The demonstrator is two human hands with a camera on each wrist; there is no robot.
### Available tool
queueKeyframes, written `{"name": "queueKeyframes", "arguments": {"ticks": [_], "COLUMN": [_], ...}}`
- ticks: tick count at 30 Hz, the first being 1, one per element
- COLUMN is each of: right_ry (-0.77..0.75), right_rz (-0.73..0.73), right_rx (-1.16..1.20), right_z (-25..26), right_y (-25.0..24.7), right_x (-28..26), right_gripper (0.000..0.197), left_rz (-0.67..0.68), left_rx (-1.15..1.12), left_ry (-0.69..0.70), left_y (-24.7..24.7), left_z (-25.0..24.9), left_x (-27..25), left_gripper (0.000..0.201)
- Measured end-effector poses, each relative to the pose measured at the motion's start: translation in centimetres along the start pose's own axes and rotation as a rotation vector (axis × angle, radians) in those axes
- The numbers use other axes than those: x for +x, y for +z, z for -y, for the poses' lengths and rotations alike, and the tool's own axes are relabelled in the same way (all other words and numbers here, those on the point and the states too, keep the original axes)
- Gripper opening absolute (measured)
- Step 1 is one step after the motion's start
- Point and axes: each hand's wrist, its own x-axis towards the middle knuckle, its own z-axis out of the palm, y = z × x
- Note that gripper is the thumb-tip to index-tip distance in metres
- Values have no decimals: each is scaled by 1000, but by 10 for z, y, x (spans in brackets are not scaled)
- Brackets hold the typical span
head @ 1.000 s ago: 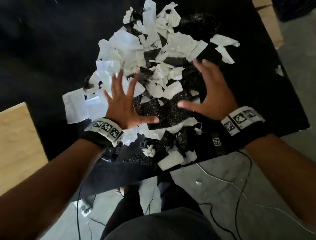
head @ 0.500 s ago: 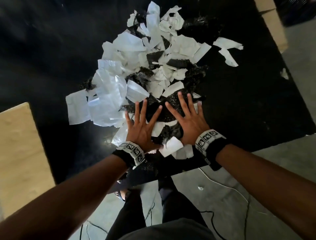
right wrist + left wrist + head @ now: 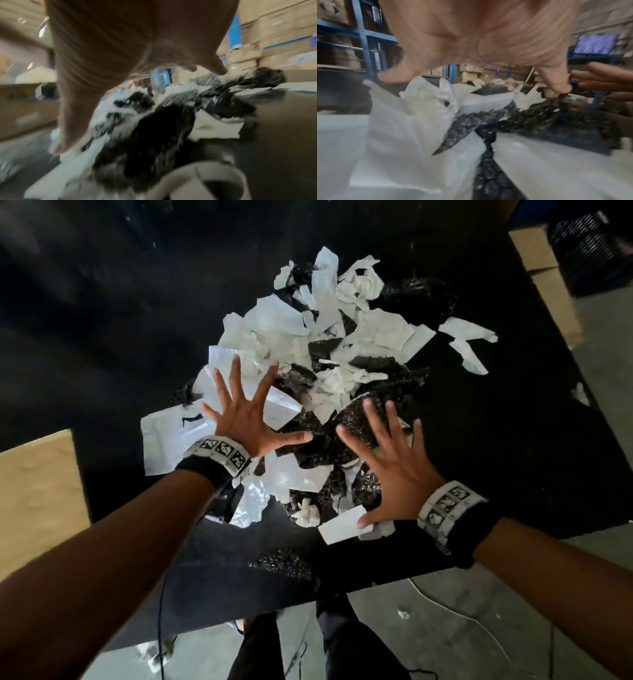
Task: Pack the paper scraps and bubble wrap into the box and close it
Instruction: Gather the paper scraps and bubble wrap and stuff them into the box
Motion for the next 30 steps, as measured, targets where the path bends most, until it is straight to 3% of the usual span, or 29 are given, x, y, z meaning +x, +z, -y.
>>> {"name": "queueKeyframes", "arguments": {"ticks": [4,9,15,18,20,25,30], "right_ry": [-45,42,141,158,136,63,90], "right_rz": [9,-109,41,183,185,-6,-178], "right_rx": [-36,-51,1,49,86,125,202], "right_z": [1,-10,-30,-36,-39,-40,-31], "right_y": [25,-9,-34,-31,-23,-3,-1], "right_x": [40,100,153,170,173,165,156], "right_gripper": [165,169,167,164,161,154,159], "left_rz": [308,325,368,339,256,64,60], "left_rx": [81,76,88,99,102,-38,-46], "left_ry": [58,131,132,87,60,115,122], "left_y": [23,36,38,48,57,77,76], "left_z": [5,2,-2,-10,-15,-18,-18], "left_x": [28,35,41,45,43,32,30], "left_gripper": [141,147,154,158,158,141,133]}}
